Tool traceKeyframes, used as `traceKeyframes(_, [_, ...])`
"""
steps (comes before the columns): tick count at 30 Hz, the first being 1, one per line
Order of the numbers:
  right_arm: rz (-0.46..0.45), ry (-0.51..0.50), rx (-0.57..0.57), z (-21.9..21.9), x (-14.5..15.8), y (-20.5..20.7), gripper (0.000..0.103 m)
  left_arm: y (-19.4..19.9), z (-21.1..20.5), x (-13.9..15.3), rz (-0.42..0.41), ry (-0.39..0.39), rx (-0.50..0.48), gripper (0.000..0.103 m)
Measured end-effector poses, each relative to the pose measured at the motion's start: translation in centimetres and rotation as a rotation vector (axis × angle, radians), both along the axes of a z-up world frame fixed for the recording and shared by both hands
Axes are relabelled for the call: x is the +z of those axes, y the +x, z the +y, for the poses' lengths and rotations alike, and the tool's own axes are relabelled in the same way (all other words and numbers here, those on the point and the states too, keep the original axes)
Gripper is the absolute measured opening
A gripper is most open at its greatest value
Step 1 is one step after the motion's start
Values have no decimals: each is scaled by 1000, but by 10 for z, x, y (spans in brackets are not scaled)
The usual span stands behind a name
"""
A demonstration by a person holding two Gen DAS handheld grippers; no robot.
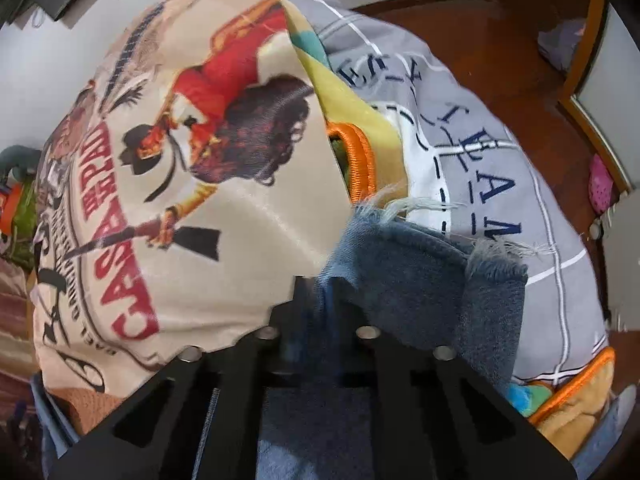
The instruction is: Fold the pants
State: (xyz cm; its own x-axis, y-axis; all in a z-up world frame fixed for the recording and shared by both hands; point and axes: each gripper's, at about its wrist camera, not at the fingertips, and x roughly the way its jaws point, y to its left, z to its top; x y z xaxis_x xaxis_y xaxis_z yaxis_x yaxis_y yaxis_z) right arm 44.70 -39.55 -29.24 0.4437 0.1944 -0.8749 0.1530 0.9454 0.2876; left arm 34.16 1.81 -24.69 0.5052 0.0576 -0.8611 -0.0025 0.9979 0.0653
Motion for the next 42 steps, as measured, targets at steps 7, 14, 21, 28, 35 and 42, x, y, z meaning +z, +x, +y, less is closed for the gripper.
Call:
traceKeyframes(7, [-148,76,-40,-45,68,-49,4,-4,-26,1,44,-18,-73,98])
traceKeyframes(14, [-381,95,-59,-82,158,-128,4,-12,-48,0,108,-141,-101,98])
traceKeyframes(21, [-481,66,-29,-91,172,-190,4,-35,-82,9,115,-145,-176,98])
traceKeyframes(28, [-325,48,-92,-117,99,-224,4,-55,-108,5,104,-72,-214,98])
traceKeyframes(35, [-176,135,-170,-130,24,-253,4,-70,-117,6,75,-19,-229,98])
traceKeyframes(42, [-115,51,-236,-140,19,-281,11,-75,-112,8,57,-59,-212,98])
